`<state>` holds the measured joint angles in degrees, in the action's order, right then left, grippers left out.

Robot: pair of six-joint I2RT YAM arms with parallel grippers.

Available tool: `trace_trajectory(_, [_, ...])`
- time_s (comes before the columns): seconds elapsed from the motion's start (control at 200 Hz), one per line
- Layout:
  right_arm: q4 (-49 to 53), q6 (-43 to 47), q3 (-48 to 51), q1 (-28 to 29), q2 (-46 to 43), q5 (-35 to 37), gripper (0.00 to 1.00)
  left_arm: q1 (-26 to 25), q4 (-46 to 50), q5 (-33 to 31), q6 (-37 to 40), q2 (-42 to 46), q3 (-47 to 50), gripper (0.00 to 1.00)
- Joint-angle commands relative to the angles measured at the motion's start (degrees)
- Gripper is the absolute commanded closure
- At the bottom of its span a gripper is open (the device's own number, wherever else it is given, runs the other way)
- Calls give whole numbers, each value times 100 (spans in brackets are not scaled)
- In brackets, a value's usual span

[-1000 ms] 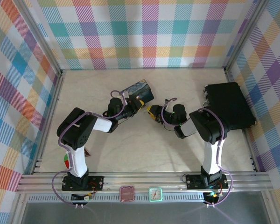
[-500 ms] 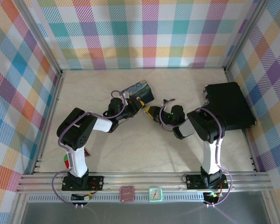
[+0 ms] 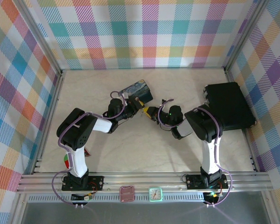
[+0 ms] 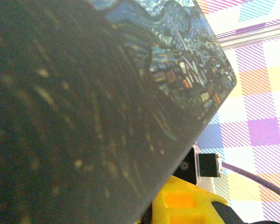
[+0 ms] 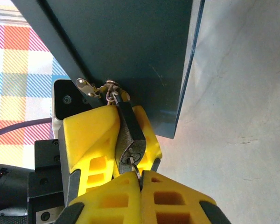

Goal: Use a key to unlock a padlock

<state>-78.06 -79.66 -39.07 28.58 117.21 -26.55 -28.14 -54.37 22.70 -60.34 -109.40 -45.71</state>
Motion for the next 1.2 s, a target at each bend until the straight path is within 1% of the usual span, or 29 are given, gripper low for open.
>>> trace_trajectory(0.0, [-253, -680, -207, 36, 58, 305, 100, -157, -344, 391, -82, 152, 127, 100])
trace_trajectory(0.045, [-246, -1121, -185, 36, 47, 336, 100, -157, -584, 409, -70, 81, 156, 100])
trace_trajectory(0.125, [-262, -2570, -139, 88, 115, 369, 100, -157, -1315, 455, -87, -147, 200, 100])
trace_trajectory(0.21, [-268, -4000, -62, 350, 28, 542, 100, -164, -2292, 384, -212, -520, 248, 100])
trace_trajectory(0.245, [-269, -4458, -66, 501, -61, 649, 100, -191, -2342, 326, -197, -594, 226, 100])
trace_trajectory(0.3, [-271, -5071, -173, 668, -217, 745, 100, -294, -2313, 334, 225, -571, 170, 100])
trace_trajectory(0.34, [-259, -5326, -296, 770, -341, 834, 100, -365, -2306, 266, 394, -547, 185, 100])
trace_trajectory(0.45, [-262, -5608, -658, 930, -544, 1104, 100, -407, -2358, 137, 422, -668, 158, 100])
trace_trajectory(0.54, [-262, -5746, -801, 974, -451, 1226, 100, -412, -2368, 103, 496, -753, 137, 100])
trace_trajectory(0.64, [-262, -5822, -721, 983, -349, 1288, 100, -403, -2346, 167, 515, -733, 84, 100])
trace_trajectory(0.69, [-262, -5703, -644, 939, -339, 1320, 100, -393, -2325, 182, 529, -701, 63, 100])
trace_trajectory(0.75, [-262, -5452, -576, 793, -275, 1190, 100, -377, -2299, 197, 478, -695, 36, 100])
trace_trajectory(0.815, [-247, -4906, -475, 605, -214, 932, 100, -351, -2261, 226, 402, -696, 4, 100])
trace_trajectory(0.895, [-233, -4305, -382, 349, -82, 582, 100, -328, -2000, 219, 422, -627, -13, 100])
trace_trajectory(0.98, [71, -3495, -317, 84, -66, 180, 90, -341, -1333, 121, 610, -427, -9, 100])
trace_trajectory(1.025, [292, -2922, -285, -47, -106, 30, 84, -341, -1058, 42, 691, -329, 11, 100])
trace_trajectory(1.055, [490, -2625, -226, -104, -171, 7, 80, -341, -889, 4, 711, -266, 23, 100])
trace_trajectory(1.145, [1007, -1547, -73, -252, -446, 21, 74, -349, -394, -49, 789, -108, -12, 100])
trace_trajectory(1.195, [1525, -882, -50, -312, -665, 11, 70, -366, -154, -63, 838, -37, -41, 100])
